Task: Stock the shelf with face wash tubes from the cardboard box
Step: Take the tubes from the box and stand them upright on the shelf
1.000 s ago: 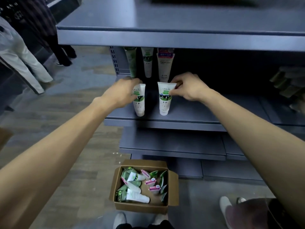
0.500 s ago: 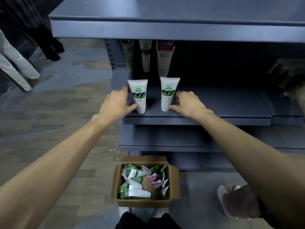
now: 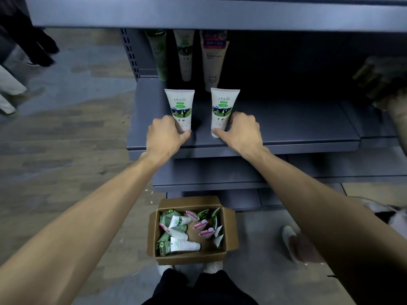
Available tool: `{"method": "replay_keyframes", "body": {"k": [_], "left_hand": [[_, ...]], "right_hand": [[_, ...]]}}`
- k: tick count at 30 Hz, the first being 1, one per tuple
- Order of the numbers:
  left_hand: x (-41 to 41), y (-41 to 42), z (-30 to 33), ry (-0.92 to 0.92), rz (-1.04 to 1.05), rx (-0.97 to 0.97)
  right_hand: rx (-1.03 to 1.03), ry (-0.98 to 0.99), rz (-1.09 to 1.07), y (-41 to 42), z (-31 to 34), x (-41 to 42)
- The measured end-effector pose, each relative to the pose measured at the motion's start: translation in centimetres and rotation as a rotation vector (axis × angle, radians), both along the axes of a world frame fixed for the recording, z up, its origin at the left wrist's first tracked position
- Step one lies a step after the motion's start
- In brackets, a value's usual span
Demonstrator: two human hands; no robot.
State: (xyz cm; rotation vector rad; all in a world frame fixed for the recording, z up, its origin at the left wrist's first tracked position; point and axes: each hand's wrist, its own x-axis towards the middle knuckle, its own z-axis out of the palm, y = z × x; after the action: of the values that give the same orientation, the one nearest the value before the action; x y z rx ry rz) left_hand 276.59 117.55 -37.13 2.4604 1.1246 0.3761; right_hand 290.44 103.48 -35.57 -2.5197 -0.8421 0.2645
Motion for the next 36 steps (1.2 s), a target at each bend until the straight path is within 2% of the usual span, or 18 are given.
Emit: {"method": "replay_keyframes", "body": {"k": [9,14,17,21,36], "left_hand": [[4.2,3.1,-0.8,-0.072,0.03,-0.079],[7.6,5.5,-0.3,-0.017,0.075,-0.011],[9.7,6.9,-0.2,0.02,0.078,-0.015],[12.0,9.0,-0.1,-0.06,0.082,-0.084],[15.8,12.3,-1.4,-0.202,0.05,-0.083]], "right_hand": [[0.081,0.045,-0.071,0.7,-0.9,-0.1],[0.077,0.07,-0.063,1.1,-1.4,0.4],[0.058,0.012,-0.038,1.3,-1.7,0.8],[0.058,-0.022,-0.027,2.0,-2.4,1.4],[0.113,-0.028,-0.012,4.5,-3.1,2.7]]}}
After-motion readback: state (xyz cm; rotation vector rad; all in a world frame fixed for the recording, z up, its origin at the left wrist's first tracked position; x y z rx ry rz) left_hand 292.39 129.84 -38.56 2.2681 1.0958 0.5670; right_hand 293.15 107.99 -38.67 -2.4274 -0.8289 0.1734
